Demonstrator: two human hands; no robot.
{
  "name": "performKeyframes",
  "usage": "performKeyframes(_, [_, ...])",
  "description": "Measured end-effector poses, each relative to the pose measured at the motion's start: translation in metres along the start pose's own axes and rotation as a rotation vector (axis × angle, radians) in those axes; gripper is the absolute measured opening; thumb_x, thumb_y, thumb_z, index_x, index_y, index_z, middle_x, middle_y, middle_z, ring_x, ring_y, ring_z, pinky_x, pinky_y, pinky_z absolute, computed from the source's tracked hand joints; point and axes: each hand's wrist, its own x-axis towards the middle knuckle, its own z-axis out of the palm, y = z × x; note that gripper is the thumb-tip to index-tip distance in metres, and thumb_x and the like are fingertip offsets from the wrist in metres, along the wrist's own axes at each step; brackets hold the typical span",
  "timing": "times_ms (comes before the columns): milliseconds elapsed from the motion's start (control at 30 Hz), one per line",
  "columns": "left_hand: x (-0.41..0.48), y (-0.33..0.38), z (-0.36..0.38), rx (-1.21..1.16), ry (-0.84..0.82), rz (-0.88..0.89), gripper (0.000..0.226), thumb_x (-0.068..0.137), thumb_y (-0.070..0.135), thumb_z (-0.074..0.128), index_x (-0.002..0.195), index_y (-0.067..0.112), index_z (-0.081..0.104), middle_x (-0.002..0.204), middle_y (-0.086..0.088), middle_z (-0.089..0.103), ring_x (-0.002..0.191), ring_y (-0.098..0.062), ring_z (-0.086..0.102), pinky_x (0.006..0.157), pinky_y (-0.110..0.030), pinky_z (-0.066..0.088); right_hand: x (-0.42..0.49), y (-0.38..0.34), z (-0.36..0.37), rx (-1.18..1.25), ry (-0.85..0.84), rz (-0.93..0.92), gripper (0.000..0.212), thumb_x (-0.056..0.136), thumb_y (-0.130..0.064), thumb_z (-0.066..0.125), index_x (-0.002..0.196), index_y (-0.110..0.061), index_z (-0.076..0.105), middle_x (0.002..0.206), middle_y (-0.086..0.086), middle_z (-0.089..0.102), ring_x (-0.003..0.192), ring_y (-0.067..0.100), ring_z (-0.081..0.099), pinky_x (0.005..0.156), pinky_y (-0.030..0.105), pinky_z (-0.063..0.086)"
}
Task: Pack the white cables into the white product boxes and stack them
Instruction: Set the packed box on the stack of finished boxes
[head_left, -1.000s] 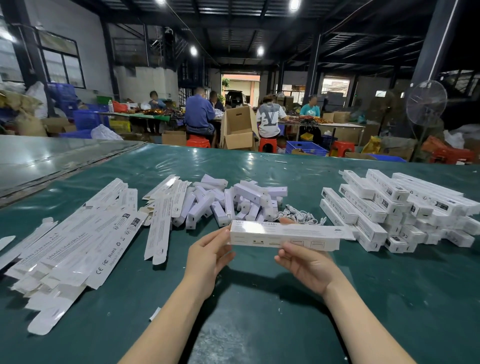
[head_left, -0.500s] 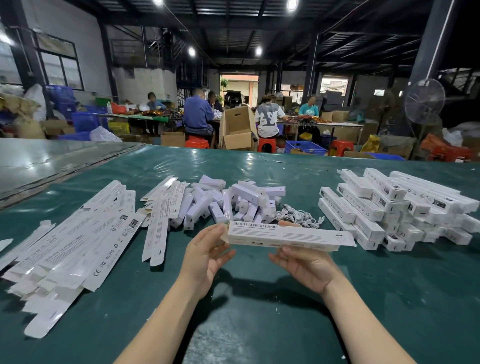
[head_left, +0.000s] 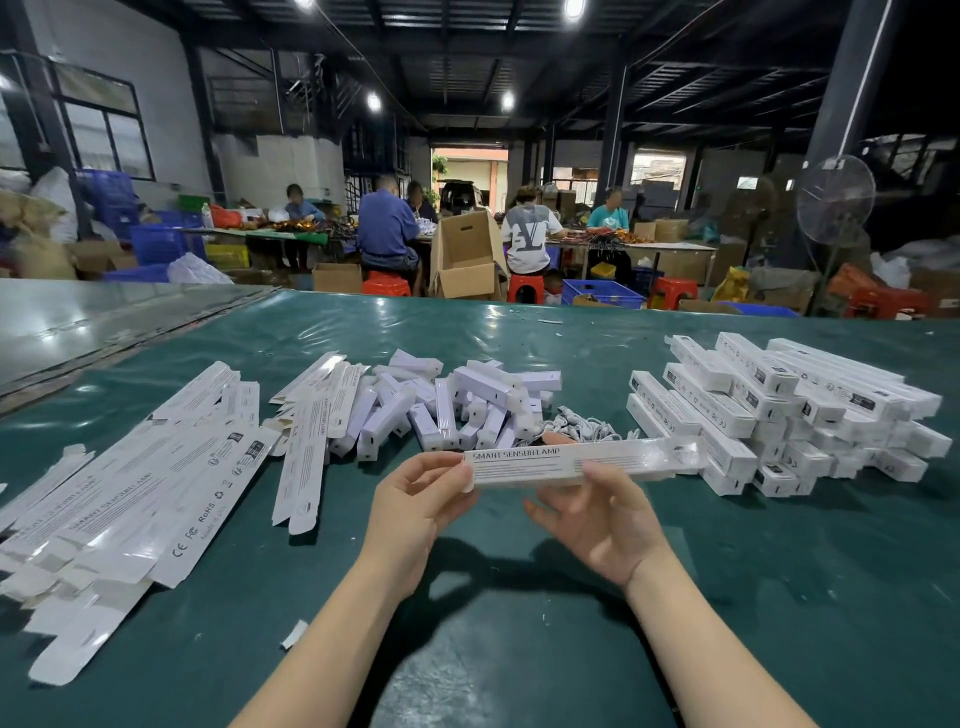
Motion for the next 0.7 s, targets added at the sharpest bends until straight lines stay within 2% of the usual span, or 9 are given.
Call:
performKeyframes(67, [-0.0001, -0.0016, 0.0002, 0.069, 0.002, 0.04, 0.014, 0.077, -0.005, 0.063, 0.071, 0.007, 0.064, 0.073, -0.008, 0.071, 0.068, -0.013, 0.067, 0.066, -0.023, 0.057, 0.002, 0.0034, 0.0056, -0.04, 0.145, 0.018, 0.069, 0.031, -0.043, 0.091, 0.091, -0.013, 0.073, 0.08, 0.009, 0.07, 0.062, 0.018, 0.065, 0.057, 0.03, 0.056])
performKeyframes(100, [-0.0003, -0.0023, -0.0003, 0.103, 0.001, 0.053, 0.015, 0.077, -0.006, 0.064, 0.071, 0.007, 0.065, 0.072, -0.007, 0.071, 0.068, -0.013, 0.067, 0.068, -0.024, 0.057, 0.0038, 0.0049, 0.0064, -0.06, 0.242, 0.026, 0.068, 0.039, -0.047, 0.087, 0.093, -0.01, 0.07, 0.076, 0.009, 0.069, 0.059, 0.017, 0.064, 0.052, 0.027, 0.055])
performKeyframes(200, [0.0003, -0.0049, -0.0032, 0.121, 0.025, 0.055, 0.016, 0.078, -0.006, 0.064, 0.069, 0.007, 0.067, 0.071, -0.006, 0.071, 0.067, -0.011, 0.066, 0.064, -0.022, 0.057, 0.0043, 0.0055, 0.0065, -0.08, 0.412, -0.002, 0.036, 0.07, -0.037, 0.061, 0.091, -0.008, 0.06, 0.062, 0.007, 0.069, 0.048, 0.015, 0.064, 0.044, 0.022, 0.051])
performKeyframes(267, [0.0028, -0.0049, -0.0053, 0.083, 0.063, 0.039, 0.013, 0.078, -0.005, 0.064, 0.071, 0.005, 0.067, 0.071, -0.006, 0.071, 0.068, -0.013, 0.066, 0.062, -0.021, 0.056, 0.0043, 0.0052, 0.0052, -0.076, 0.407, -0.008, 0.022, 0.084, -0.028, 0.054, 0.086, -0.007, 0.06, 0.061, 0.008, 0.069, 0.048, 0.016, 0.065, 0.045, 0.023, 0.053])
performKeyframes(333, [0.0055, -0.0047, -0.0072, 0.059, 0.095, 0.025, 0.012, 0.078, -0.005, 0.063, 0.07, 0.004, 0.065, 0.07, -0.005, 0.071, 0.068, -0.013, 0.066, 0.061, -0.019, 0.055, 0.0038, 0.0056, 0.0046, -0.088, 0.376, 0.001, 0.021, 0.087, -0.023, 0.052, 0.084, -0.005, 0.061, 0.064, 0.01, 0.07, 0.052, 0.018, 0.066, 0.048, 0.025, 0.054])
performKeyframes(533, [0.0062, -0.0046, -0.0075, -0.013, 0.111, -0.029, 0.007, 0.078, -0.005, 0.063, 0.072, -0.001, 0.064, 0.067, -0.005, 0.071, 0.063, -0.009, 0.067, 0.059, -0.015, 0.053, 0.0028, 0.0062, 0.0006, -0.189, 0.261, 0.04, 0.03, 0.071, -0.027, 0.057, 0.091, -0.005, 0.064, 0.077, 0.009, 0.073, 0.067, 0.019, 0.07, 0.058, 0.027, 0.057])
performKeyframes(633, [0.0058, -0.0041, -0.0056, -0.048, 0.116, -0.025, 0.01, 0.079, -0.005, 0.06, 0.072, 0.001, 0.063, 0.065, -0.003, 0.07, 0.062, -0.007, 0.067, 0.059, -0.016, 0.054, 0.0002, 0.0043, -0.0022, -0.197, 0.205, 0.036, 0.032, 0.07, -0.023, 0.058, 0.097, -0.007, 0.063, 0.084, 0.008, 0.073, 0.075, 0.02, 0.071, 0.061, 0.028, 0.057])
performKeyframes(700, [0.0049, -0.0034, -0.0043, -0.068, 0.12, -0.014, 0.011, 0.081, -0.003, 0.059, 0.073, 0.003, 0.062, 0.064, -0.001, 0.07, 0.062, -0.006, 0.066, 0.058, -0.015, 0.053, -0.0004, 0.0041, -0.0011, -0.165, 0.17, 0.024, 0.039, 0.066, -0.023, 0.07, 0.1, -0.005, 0.064, 0.088, 0.01, 0.073, 0.079, 0.022, 0.071, 0.065, 0.03, 0.058])
